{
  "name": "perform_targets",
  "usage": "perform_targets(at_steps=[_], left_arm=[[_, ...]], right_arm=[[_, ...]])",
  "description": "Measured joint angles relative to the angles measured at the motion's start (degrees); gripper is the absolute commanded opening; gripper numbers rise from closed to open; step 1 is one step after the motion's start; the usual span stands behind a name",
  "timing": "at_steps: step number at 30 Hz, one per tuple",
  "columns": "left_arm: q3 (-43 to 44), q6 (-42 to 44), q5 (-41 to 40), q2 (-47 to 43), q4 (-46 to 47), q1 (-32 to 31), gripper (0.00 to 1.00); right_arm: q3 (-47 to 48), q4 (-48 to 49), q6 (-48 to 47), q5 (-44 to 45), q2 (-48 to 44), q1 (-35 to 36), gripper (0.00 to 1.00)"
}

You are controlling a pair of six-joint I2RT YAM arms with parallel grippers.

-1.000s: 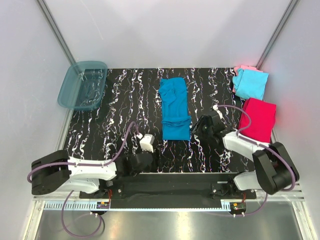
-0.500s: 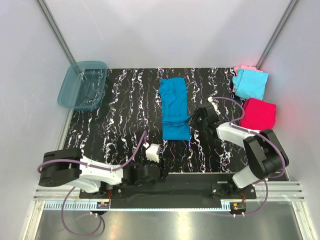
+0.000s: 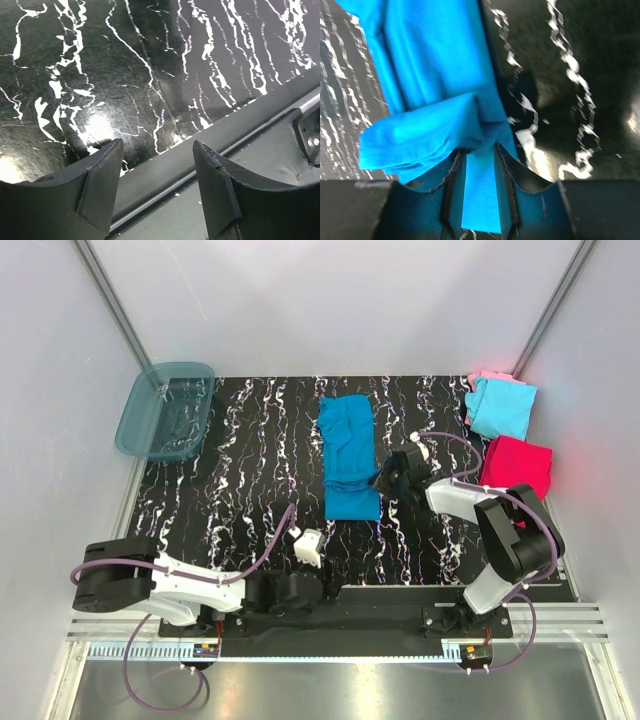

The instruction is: Fold and stack the t-shirts

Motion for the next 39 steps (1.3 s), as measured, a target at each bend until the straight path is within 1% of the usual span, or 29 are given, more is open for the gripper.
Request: perform_targets(at_steps=[10, 24, 30, 36, 39], left_arm=[[0.0, -0.7, -1.4, -0.3, -1.3, -1.7, 0.62], [0.1, -0.7, -2.0, -0.2, -2.1, -2.0, 0.62], [1.4, -0.5, -2.1, 0.2, -2.1, -2.1, 0.62], [1.4, -0.7, -2.4, -0.6, -3.0, -2.1, 0.61], [1.3, -1.0, -2.6, -1.9, -3.3, -2.1, 0.61]], right_arm=[[5.2, -0.4, -0.3, 0.0, 0.4, 1.0, 0.33], [4.6, -1.0, -0.5, -0.5, -0.6, 1.1, 0.31], [4.8, -1.5, -0.5, -1.5, -0.6, 1.9, 0.29], [6.8, -1.4, -0.4, -1.5, 3.1, 3.4, 0.28], [8.8, -1.2, -0.4, -1.6, 6.5, 3.6, 0.27]])
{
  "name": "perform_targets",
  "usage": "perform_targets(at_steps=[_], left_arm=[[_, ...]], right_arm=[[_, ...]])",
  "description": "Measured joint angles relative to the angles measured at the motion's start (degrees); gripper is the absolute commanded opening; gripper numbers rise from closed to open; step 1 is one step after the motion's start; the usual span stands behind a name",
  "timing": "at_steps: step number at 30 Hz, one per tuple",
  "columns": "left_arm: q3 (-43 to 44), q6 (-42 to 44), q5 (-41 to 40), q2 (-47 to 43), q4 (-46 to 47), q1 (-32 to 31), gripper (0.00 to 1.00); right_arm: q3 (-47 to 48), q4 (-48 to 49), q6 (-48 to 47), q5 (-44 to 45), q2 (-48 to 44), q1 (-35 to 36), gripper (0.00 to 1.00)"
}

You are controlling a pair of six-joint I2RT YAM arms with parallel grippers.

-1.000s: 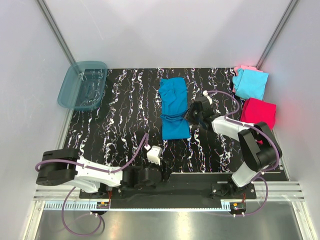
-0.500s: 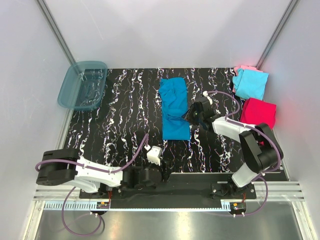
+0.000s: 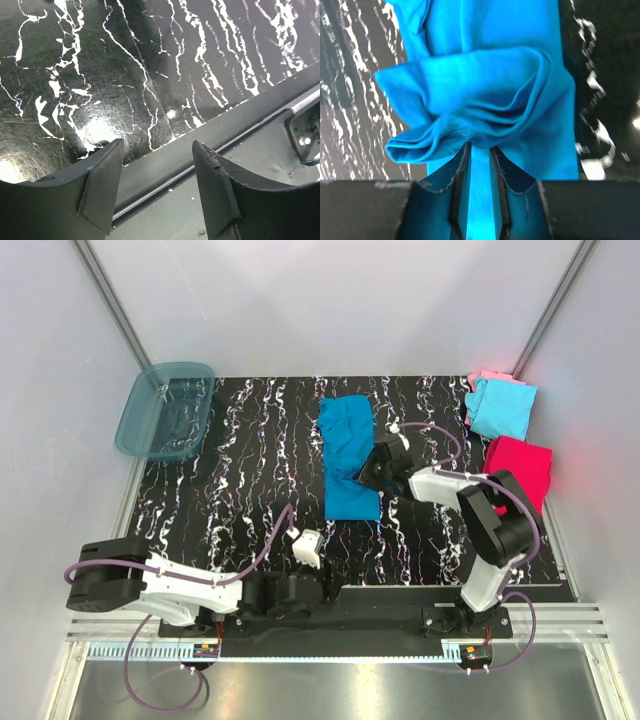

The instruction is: Fold and stack the t-shirts

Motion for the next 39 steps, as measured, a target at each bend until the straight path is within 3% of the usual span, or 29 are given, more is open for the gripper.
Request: perform_targets(at_steps=[7, 16, 23, 24, 26, 29, 32, 37, 39], left_arm=[[-0.6, -0.5, -0.8, -3.0, -0.7, -0.4, 0.61], [-2.6, -1.7, -2.0, -5.2, -3.2, -0.7, 0.61], [-2.6, -2.2, -2.1, -5.2, -3.2, -0.8, 0.62], [-2.6, -2.4, -2.3, -5.2, -3.2, -0.8, 0.63], [-2.9, -3.0, -3.1, -5.2, -3.5, -0.8, 0.76], [-4.4, -4.0, -4.5, -6.7, -4.5, 0.0, 0.91], [-8.0, -3.0, -4.9, -11.6, -3.5, 3.6, 0.97], [-13.2, 2.1, -3.5, -21.6, 1.6, 12.9, 0.99], [-13.7, 5.0, -1.6, -23.5, 3.8, 16.6, 0.99]], right_arm=[[7.6, -0.1, 0.0, -0.3, 7.5, 0.1, 0.26], [16.6, -1.6, -0.6, -0.3, 8.2, 0.1, 0.25], [17.7, -2.4, -1.2, -0.3, 10.1, 0.1, 0.24], [17.0, -2.5, -1.2, -0.2, 10.2, 0.1, 0.24], [14.4, -2.0, -1.5, 0.2, 9.3, 0.1, 0.27], [8.2, -2.5, -2.1, 1.2, 5.2, 0.2, 0.31], [1.4, -3.8, -2.9, 2.5, -3.4, 0.2, 0.39], [-4.9, -3.9, -4.1, 3.8, -20.7, 0.2, 0.59], [-7.2, -3.5, -4.3, 3.8, -27.0, 0.1, 0.63]])
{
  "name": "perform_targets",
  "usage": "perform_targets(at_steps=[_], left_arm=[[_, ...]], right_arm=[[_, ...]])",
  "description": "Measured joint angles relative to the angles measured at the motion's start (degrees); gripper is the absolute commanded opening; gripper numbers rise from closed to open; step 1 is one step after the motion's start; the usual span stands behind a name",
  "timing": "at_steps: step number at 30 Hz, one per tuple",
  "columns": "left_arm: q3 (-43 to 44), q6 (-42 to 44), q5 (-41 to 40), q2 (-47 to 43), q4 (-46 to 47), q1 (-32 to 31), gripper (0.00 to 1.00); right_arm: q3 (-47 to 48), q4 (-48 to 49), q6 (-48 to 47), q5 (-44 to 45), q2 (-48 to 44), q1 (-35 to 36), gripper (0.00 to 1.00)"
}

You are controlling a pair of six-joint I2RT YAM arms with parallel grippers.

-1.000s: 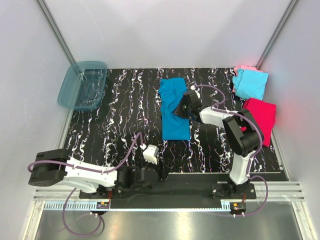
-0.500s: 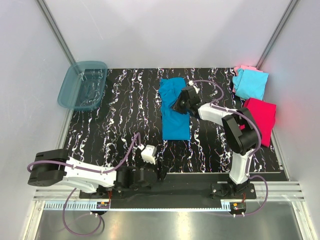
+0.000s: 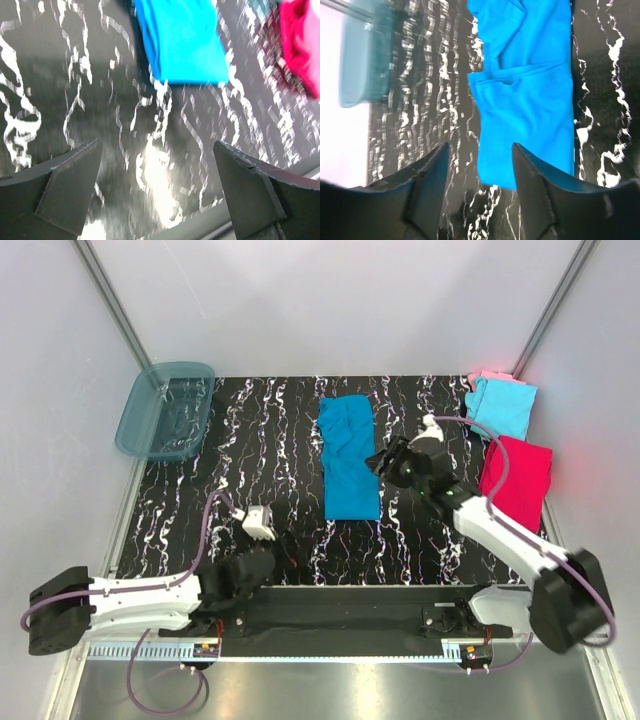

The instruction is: Fold and stack the t-shirts

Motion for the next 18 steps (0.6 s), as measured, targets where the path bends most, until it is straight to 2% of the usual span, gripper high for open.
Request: perform_targets(at_steps=[4, 9, 12, 18], left_arm=[[0.2, 4.1, 5.5, 2.3, 5.1, 6.7, 0.98], [2.6, 5.9, 15.8, 16.3, 13.6, 13.0, 0.94], [3.3, 5.4, 23.0, 27.7, 22.7, 16.4, 0.92], [4.2, 0.9, 34.1, 45.5, 48.4, 21.5, 0.90]], right_arm=[[-7.1, -0.3, 0.2, 0.2, -9.6, -0.1, 0.66], [-17.4, -2.5, 1.5, 0.1, -12.7, -1.8, 0.67], [-21.5, -3.6, 2.5, -0.5, -12.7, -3.2, 0.66], [-25.9, -0.7, 4.1, -2.6, -12.9, -3.8, 0.66]])
